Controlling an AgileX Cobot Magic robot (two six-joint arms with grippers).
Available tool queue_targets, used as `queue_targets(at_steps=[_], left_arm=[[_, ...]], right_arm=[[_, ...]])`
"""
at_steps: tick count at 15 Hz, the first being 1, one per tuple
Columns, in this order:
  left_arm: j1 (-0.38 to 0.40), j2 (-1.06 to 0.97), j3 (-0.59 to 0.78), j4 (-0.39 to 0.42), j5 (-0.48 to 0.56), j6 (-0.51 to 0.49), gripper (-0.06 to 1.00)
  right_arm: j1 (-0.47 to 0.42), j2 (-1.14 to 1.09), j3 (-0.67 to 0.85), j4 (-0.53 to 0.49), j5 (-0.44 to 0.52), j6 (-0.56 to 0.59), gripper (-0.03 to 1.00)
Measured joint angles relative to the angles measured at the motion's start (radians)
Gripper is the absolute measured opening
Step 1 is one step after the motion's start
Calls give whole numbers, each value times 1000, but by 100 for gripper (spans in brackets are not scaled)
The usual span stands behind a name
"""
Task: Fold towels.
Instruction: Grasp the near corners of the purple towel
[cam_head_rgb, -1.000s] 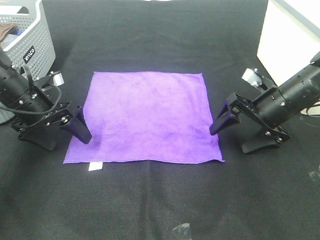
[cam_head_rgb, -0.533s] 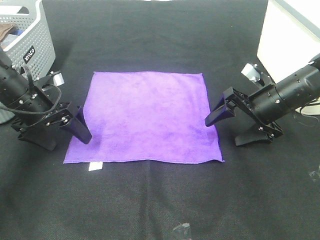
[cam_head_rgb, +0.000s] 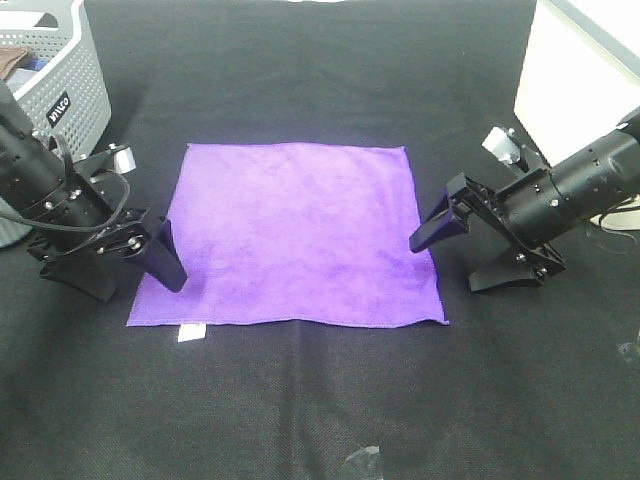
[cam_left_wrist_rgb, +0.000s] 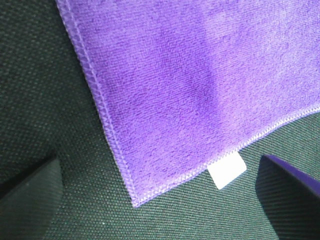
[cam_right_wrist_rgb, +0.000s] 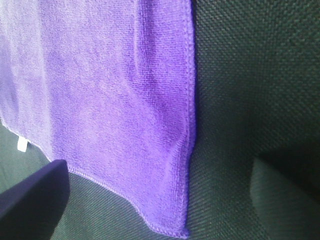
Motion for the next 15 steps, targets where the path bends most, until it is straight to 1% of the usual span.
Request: queue_targets(at_steps=[2, 5, 7, 9, 10, 11, 12, 13, 14, 15], left_arm=[[-15, 0, 0, 0, -10, -4, 99], [-49, 0, 0, -36, -31, -8, 97], [-89, 7, 0, -64, -42, -8, 93], [-139, 21, -19, -71, -46, -18, 86], [-168, 42, -43, -85, -43, -46, 76], [-171, 48, -45, -86, -44, -61, 69], [-171, 48, -45, -86, -44, -61, 69], [-171, 54, -45, -83, -49, -69, 57], [-171, 59, -45, -74, -54, -71, 42], [-171, 66, -45, -60, -63, -74, 22]], right_arm=[[19, 0, -1, -11, -13, 15, 93], [130, 19, -31, -17, -47, 40, 91], [197, 53, -80, -16, -41, 75, 88], [257, 83, -132, -15, -32, 92, 83], [297, 98, -159, -20, -32, 97, 76], [302, 103, -160, -30, -36, 97, 70], [302, 103, -160, -30, -36, 97, 70], [302, 105, -162, -49, -37, 98, 64], [303, 105, -165, -82, -36, 100, 58], [305, 106, -167, -132, -15, 119, 52]])
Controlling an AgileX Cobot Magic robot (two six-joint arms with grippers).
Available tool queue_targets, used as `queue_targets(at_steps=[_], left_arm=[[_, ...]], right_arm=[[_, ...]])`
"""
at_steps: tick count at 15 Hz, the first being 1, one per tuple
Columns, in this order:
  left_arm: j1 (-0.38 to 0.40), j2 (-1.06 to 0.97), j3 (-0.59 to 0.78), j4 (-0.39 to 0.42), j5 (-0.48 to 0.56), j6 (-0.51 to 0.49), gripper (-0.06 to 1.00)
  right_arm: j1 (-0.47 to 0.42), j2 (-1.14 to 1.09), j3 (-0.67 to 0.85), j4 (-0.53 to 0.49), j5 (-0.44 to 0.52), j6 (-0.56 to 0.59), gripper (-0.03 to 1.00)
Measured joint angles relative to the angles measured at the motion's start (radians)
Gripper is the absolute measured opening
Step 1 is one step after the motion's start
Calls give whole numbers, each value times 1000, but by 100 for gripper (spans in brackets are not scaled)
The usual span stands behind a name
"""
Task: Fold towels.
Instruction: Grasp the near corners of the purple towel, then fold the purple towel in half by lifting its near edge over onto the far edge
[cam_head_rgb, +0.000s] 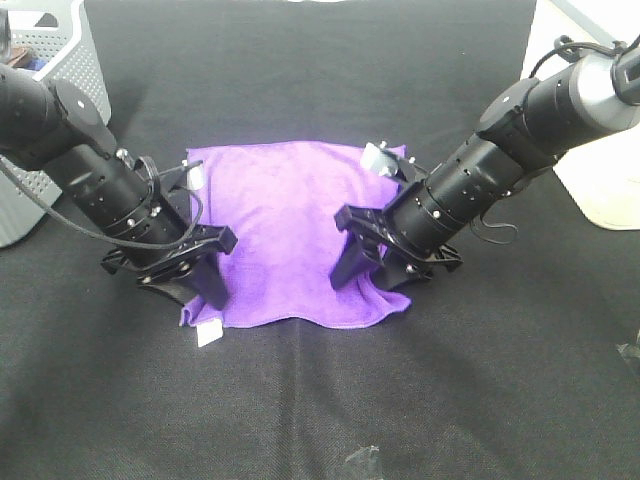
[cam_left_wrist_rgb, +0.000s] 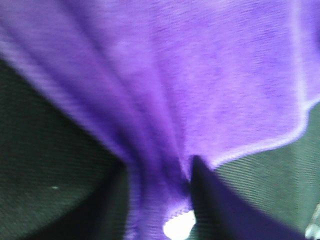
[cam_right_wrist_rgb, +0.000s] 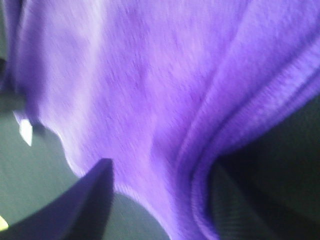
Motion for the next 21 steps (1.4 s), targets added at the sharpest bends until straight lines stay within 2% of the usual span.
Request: queue_targets(at_steps=[2, 7, 10, 12, 14, 17, 19, 21], left_arm=[[-2, 3, 1, 3, -9, 0, 3], [-5, 3, 0, 26, -5, 0, 2], [-8, -3, 0, 68, 45, 0, 2], [-13, -44, 17, 157, 88, -28, 1], [-13, -101, 44, 198, 106, -58, 1], [-17, -267, 169, 211, 115, -94, 1], [-20, -343, 206, 217, 115, -133, 1], [-20, -371, 196, 231, 80, -155, 1]], right_arm=[[1, -2, -1, -59, 20, 35, 44], [2, -19, 6, -163, 20, 57, 2], [2, -36, 8, -187, 44, 70, 1], [2, -79, 13, -185, 106, 117, 1], [7, -124, 22, -178, 145, 141, 1], [12, -270, 87, -149, 215, 190, 1], [12, -322, 98, -143, 257, 192, 1], [12, -336, 99, -147, 221, 193, 1]])
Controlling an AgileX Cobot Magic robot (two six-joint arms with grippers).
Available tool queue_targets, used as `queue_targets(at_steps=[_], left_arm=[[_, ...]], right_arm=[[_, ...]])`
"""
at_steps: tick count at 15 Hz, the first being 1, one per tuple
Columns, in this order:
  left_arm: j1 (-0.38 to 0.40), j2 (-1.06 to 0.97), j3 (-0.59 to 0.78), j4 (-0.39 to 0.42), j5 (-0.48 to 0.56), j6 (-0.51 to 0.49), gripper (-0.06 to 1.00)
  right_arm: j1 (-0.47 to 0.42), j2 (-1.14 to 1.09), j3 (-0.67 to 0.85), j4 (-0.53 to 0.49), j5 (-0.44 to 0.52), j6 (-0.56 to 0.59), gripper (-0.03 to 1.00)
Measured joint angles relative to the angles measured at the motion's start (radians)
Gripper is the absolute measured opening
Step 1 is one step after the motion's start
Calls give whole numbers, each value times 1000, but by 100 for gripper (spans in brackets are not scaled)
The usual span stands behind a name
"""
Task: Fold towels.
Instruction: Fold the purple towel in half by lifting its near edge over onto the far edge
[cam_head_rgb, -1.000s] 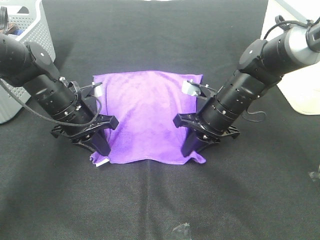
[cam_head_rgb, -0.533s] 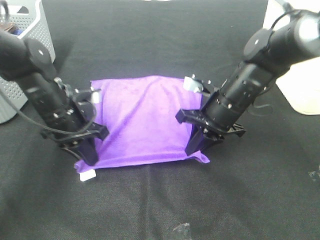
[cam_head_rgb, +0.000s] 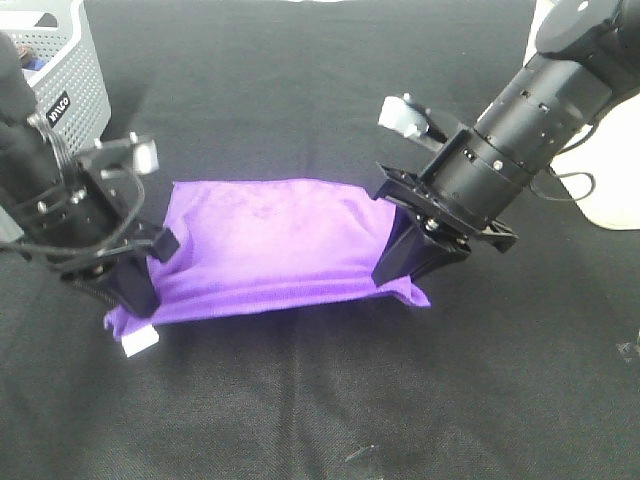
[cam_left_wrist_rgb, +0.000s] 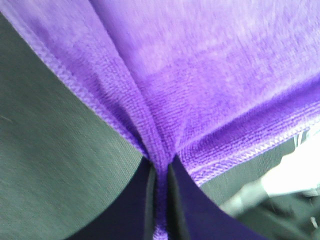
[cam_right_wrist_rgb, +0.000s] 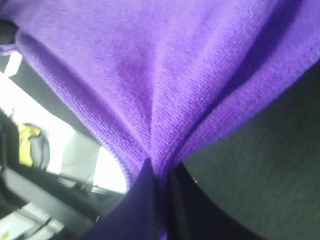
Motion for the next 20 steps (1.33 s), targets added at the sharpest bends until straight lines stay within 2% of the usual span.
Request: queue_targets(at_steps=[1, 3, 6, 10, 13, 16, 20], left_arm=[[3, 5, -21, 6, -20, -2, 1], [22, 45, -86, 15, -36, -3, 1], [81, 150, -230, 31, -47, -2, 1], [108, 299, -491, 42, -5, 32, 1], [108, 422, -657, 62, 6, 40, 1], [107, 510, -806, 80, 49, 42, 1], [105, 581, -885, 109, 91, 42, 1]], right_arm=[[0, 0, -1, -5, -46, 3, 1], [0, 40, -62, -17, -76, 4, 1], [0, 171, -271, -45, -77, 36, 1], [-1, 364, -605, -193, -18, 152, 1], [-1, 470, -787, -299, -7, 188, 1], [0, 520, -852, -386, -19, 217, 1], [0, 540, -857, -404, -78, 231, 1]])
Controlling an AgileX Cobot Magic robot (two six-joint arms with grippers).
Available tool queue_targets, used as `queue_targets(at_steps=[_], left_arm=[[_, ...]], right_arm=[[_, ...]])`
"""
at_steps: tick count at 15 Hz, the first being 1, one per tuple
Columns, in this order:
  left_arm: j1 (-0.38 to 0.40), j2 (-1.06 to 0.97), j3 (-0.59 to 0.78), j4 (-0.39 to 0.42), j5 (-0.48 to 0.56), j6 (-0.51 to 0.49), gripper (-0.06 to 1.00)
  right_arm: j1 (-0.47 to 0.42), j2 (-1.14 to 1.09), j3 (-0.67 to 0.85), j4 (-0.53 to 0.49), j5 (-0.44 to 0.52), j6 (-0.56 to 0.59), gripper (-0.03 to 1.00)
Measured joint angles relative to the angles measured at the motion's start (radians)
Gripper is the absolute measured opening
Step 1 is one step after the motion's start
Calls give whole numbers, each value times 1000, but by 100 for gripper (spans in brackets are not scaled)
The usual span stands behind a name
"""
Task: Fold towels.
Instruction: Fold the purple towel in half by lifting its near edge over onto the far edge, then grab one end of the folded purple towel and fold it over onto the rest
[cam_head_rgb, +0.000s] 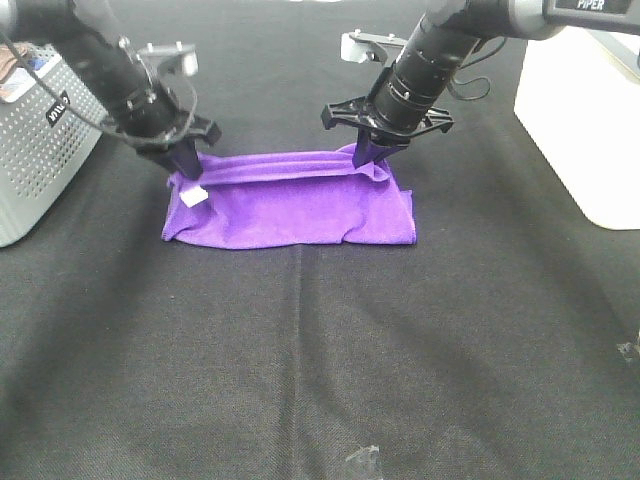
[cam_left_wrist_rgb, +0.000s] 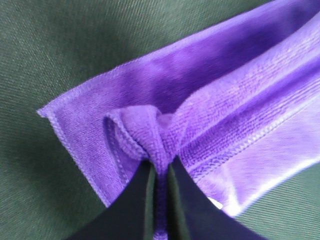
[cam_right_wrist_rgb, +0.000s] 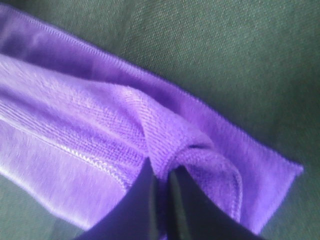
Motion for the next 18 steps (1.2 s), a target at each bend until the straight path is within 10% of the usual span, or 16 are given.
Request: queue_targets(at_steps=[6, 12, 18], left_arm=[[0, 28, 0, 39, -6, 1, 11], [2, 17, -7, 140, 38, -116, 82], [7, -13, -24, 150, 154, -90, 88]], right_arm=[[1, 41, 0, -26, -15, 3, 14], [-1, 30, 0, -65, 40, 7, 68], [-1, -99, -2, -74, 224, 7, 75]])
